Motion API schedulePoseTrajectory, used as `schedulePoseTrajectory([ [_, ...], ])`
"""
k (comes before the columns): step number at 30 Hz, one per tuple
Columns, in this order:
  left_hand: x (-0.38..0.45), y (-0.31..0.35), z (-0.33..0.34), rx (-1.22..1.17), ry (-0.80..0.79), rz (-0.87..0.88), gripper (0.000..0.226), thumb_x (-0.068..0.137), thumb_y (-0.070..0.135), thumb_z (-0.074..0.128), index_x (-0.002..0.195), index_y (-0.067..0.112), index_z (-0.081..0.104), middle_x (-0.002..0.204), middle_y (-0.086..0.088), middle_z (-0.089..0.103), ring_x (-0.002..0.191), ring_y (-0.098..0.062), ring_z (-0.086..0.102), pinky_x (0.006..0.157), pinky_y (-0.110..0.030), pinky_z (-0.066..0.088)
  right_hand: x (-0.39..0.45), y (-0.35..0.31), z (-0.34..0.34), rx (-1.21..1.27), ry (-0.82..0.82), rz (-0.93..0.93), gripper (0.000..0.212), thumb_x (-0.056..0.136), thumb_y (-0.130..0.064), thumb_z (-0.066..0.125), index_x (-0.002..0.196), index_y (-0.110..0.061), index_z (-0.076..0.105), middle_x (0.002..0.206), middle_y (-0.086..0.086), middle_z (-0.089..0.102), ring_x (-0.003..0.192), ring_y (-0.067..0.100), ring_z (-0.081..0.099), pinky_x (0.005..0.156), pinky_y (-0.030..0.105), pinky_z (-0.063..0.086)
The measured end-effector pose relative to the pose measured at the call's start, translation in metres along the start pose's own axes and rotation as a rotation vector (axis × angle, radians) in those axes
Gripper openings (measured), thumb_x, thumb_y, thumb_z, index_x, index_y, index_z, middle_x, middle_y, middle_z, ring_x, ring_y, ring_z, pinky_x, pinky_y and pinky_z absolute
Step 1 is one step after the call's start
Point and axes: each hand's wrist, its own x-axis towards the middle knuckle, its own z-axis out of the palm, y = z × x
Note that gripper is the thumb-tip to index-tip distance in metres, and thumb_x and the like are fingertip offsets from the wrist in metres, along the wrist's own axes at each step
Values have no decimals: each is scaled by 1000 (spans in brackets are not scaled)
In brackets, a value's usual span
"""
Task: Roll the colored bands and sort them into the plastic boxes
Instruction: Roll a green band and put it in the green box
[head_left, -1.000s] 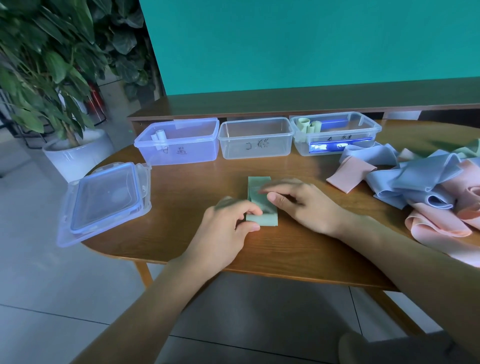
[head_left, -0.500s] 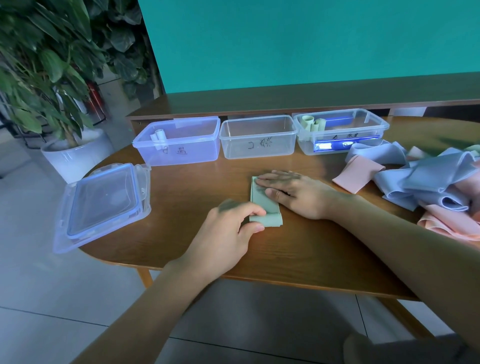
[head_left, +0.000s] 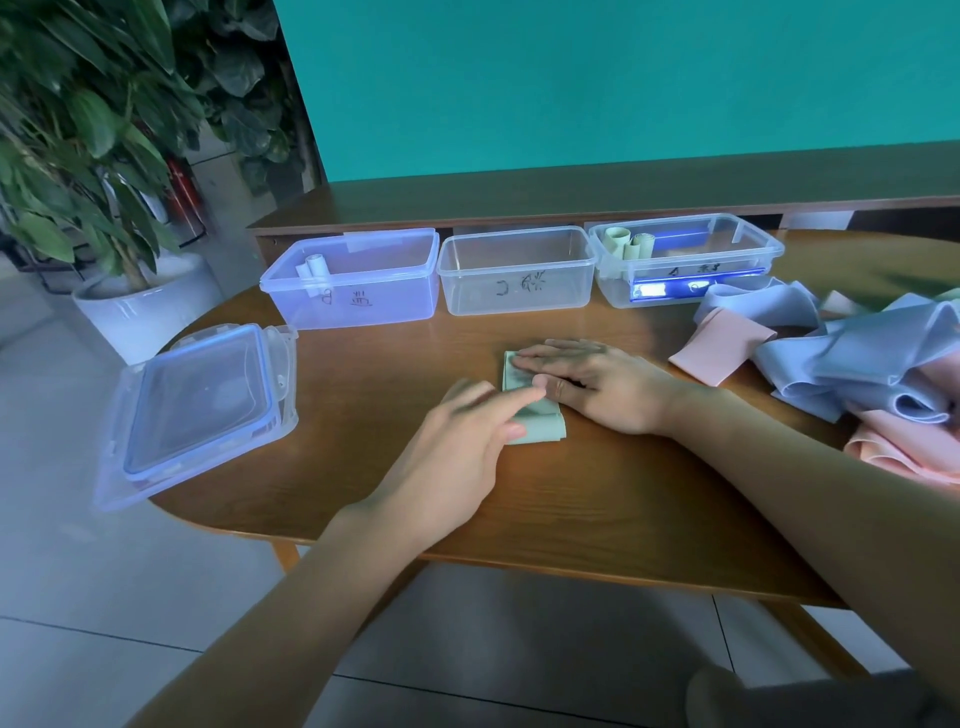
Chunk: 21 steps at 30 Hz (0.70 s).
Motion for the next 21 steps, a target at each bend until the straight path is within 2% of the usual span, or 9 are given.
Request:
schedulePoseTrajectory([
  [4, 2, -2, 2, -23, -1, -23, 26, 100, 20, 58, 123, 22, 70, 107, 8, 61, 105, -5, 49, 89, -4, 31, 1, 1, 0, 2, -3, 2, 56, 100, -61, 24, 153, -45, 32, 160, -26, 28, 152, 1, 13, 126, 41, 11],
  [7, 4, -2, 2, -47, -40, -58, 35, 94, 33, 67, 128, 24, 68, 111, 18, 54, 109, 0, 47, 95, -14, 35, 1, 2, 0, -1, 1, 0, 52, 103, -56, 27, 154, -45, 33, 160, -25, 28, 152, 2, 13, 126, 41, 11],
  [9, 6, -3, 2, -65, -21, -59, 34, 92, 30, 70, 125, 25, 70, 109, 21, 54, 105, 3, 48, 93, -17, 41, 1, 2, 0, -2, -9, 6, 51, 104, -56, 27, 153, -45, 32, 161, -25, 27, 152, 2, 13, 127, 42, 10],
  [15, 5, -2, 1, -105, 70, -45, 26, 83, 21, 80, 108, 23, 78, 99, 25, 61, 102, 0, 56, 87, -10, 44, 3, 1, 0, 0, 9, 8, 49, 106, -53, 30, 153, -42, 35, 161, -22, 29, 152, 4, 15, 126, 43, 12],
  [21, 6, -3, 0, -143, 19, -149, 28, 84, 25, 79, 111, 33, 77, 97, 20, 63, 93, -1, 58, 80, -7, 42, 2, -2, -1, -4, -1, 16, 48, 106, -51, 31, 153, -43, 34, 161, -22, 28, 152, 4, 14, 127, 41, 10],
])
